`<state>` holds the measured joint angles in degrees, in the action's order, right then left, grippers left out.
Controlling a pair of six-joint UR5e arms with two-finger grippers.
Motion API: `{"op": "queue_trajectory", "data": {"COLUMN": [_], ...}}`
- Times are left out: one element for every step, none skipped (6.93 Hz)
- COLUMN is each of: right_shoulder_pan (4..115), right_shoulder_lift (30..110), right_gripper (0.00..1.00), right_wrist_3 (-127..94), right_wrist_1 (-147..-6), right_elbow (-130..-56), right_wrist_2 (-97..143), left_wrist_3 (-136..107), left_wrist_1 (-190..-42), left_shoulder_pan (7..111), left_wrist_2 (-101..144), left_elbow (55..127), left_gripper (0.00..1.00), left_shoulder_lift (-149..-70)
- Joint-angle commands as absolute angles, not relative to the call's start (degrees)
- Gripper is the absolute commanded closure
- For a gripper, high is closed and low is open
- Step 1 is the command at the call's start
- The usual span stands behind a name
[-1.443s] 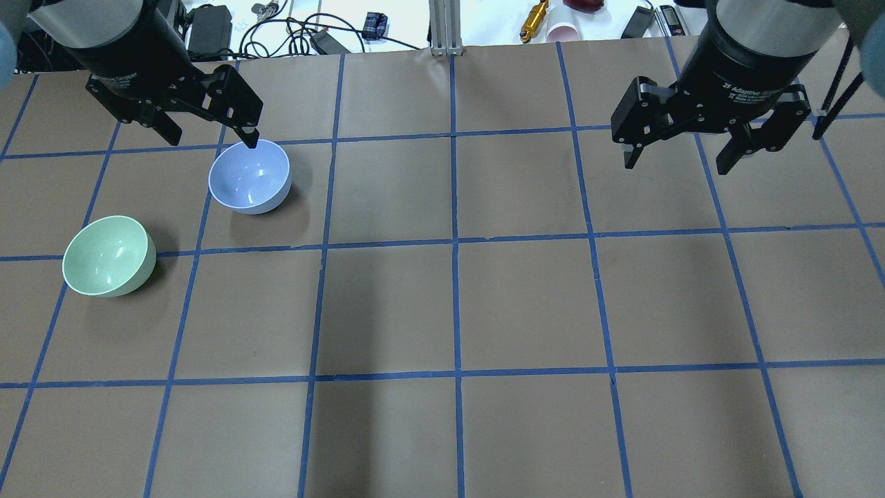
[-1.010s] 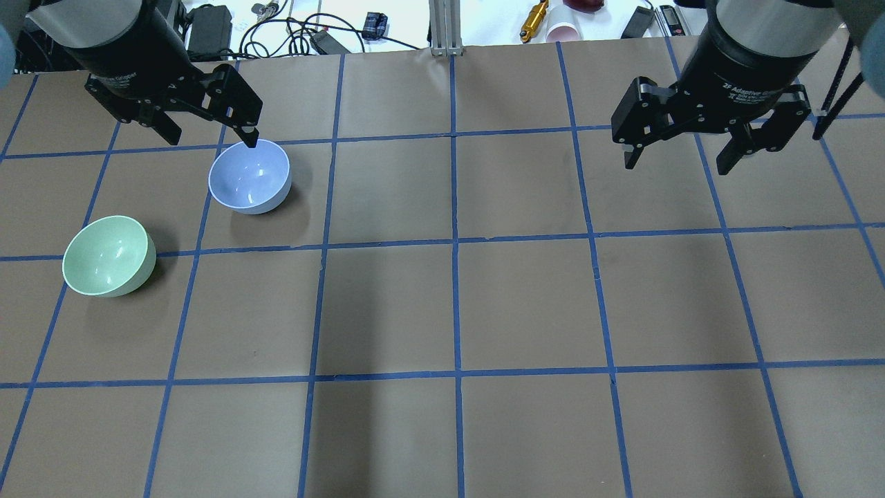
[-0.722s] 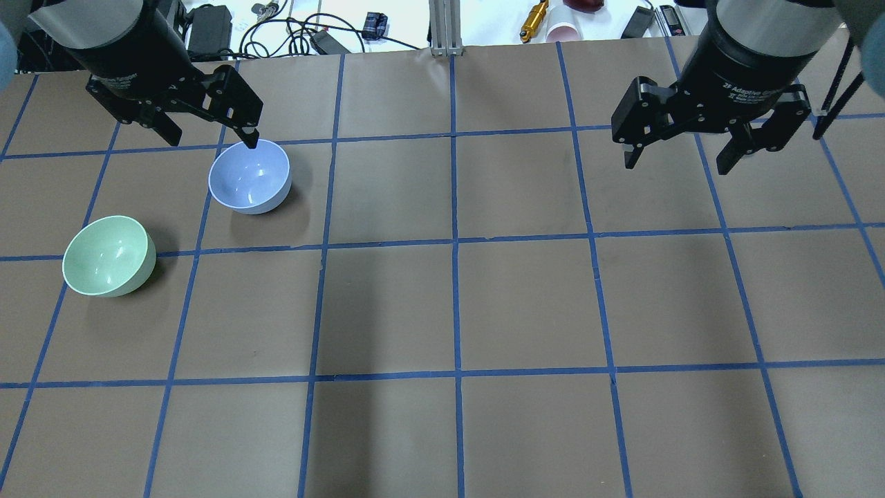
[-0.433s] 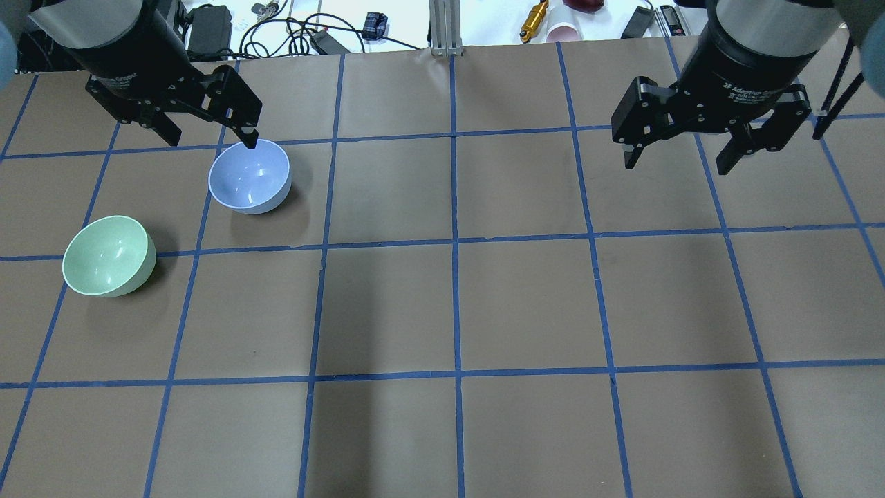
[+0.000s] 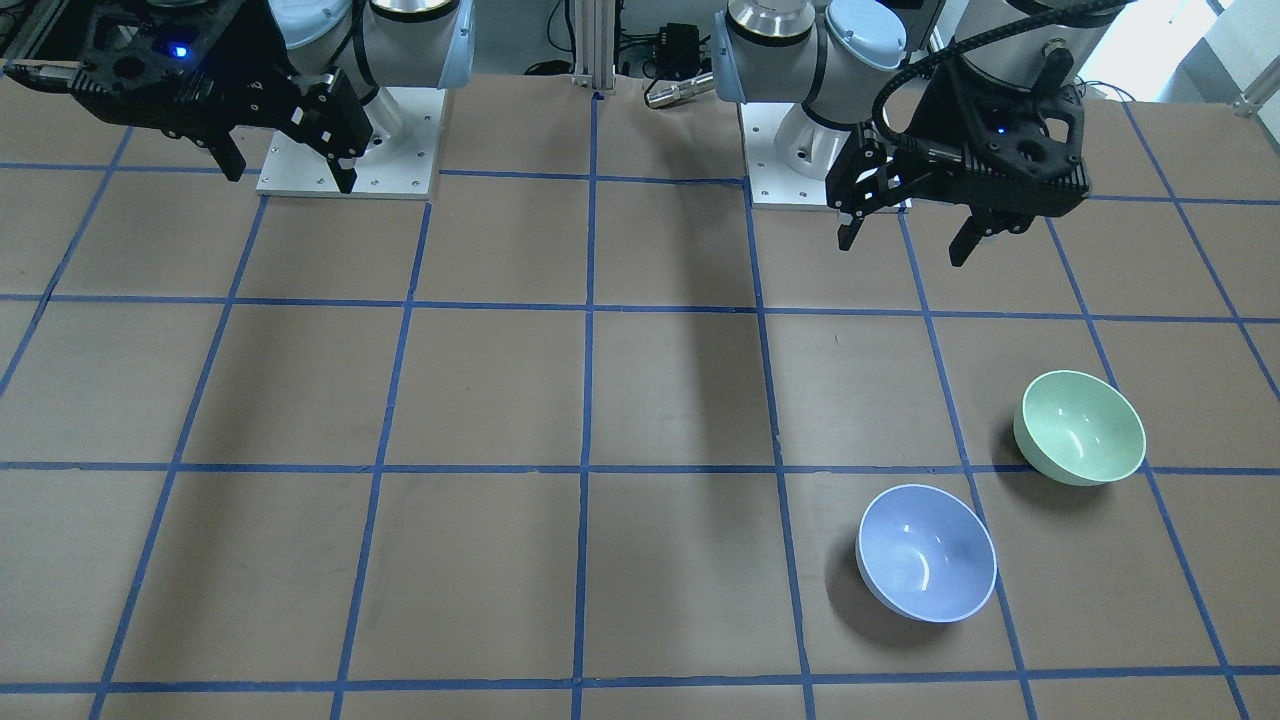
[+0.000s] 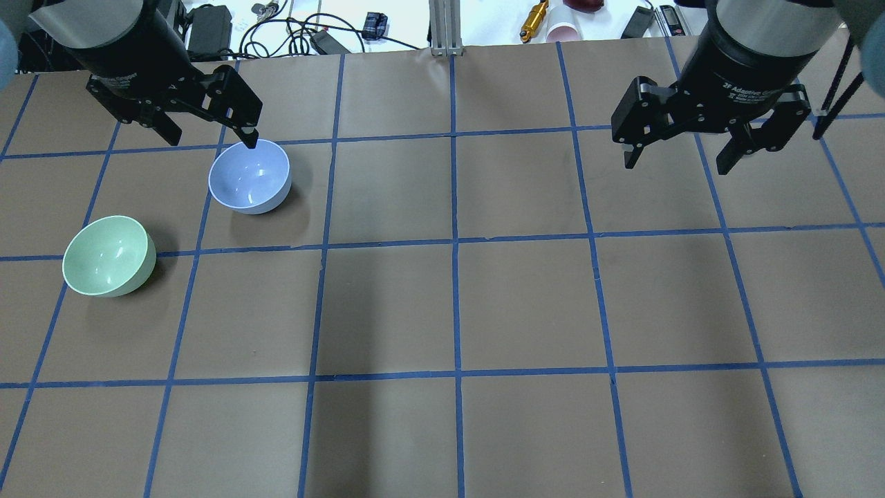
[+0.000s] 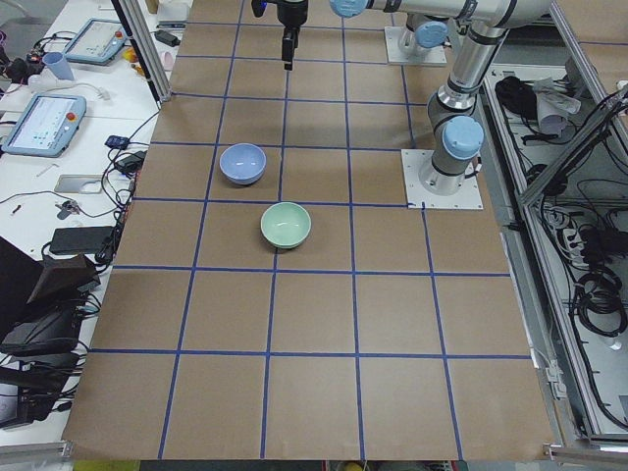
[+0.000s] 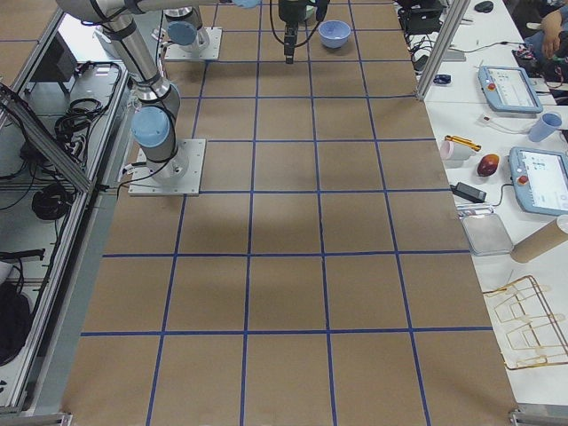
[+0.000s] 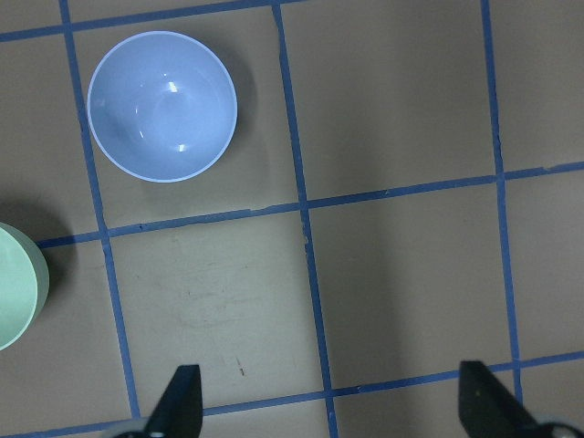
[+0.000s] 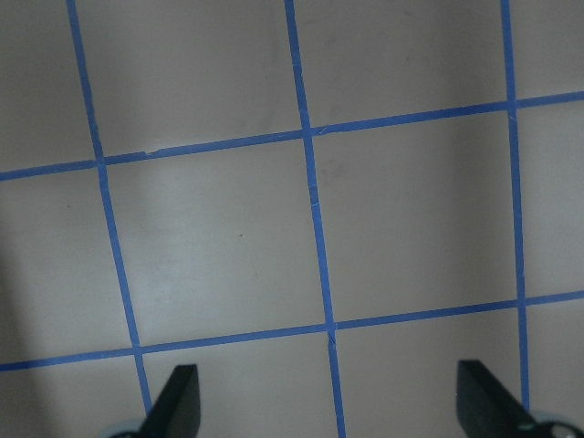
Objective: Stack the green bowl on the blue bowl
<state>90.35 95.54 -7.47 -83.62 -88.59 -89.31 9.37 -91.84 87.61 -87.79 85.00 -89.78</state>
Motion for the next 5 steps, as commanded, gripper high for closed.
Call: {"op": "queue_trajectory", "data": {"right_shoulder_pan": [90.35, 90.35, 90.35, 90.35, 90.35], "right_shoulder_lift": [95.54, 95.54, 95.54, 95.54, 95.54], "right_gripper": [0.00, 0.00, 0.00, 0.00, 0.00], "right_wrist_3": [-7.47, -7.47, -7.47, -7.47, -7.47], "right_wrist_1": [-83.67, -83.58, -83.58, -83.58, -83.58], "right_elbow": [-88.59, -88.59, -88.59, -88.59, -88.59], "right_wrist_2": [-89.30, -89.30, -89.38, -89.38, -89.30], "left_wrist_3": [9.32, 9.93, 14.63, 17.64, 20.80], "left_wrist_1": [-91.84, -91.76, -91.84, -91.76, -91.58], "left_shoulder_pan": [87.54, 87.02, 82.66, 77.48, 73.78], "left_wrist_2": [-87.80, -87.80, -87.63, -87.02, -87.10], "left_elbow": [85.08, 84.99, 85.16, 86.38, 88.22], "left_gripper": [0.00, 0.00, 0.00, 0.00, 0.00], "left_shoulder_lift": [-90.09, -90.00, -90.35, -90.96, -91.58]}}
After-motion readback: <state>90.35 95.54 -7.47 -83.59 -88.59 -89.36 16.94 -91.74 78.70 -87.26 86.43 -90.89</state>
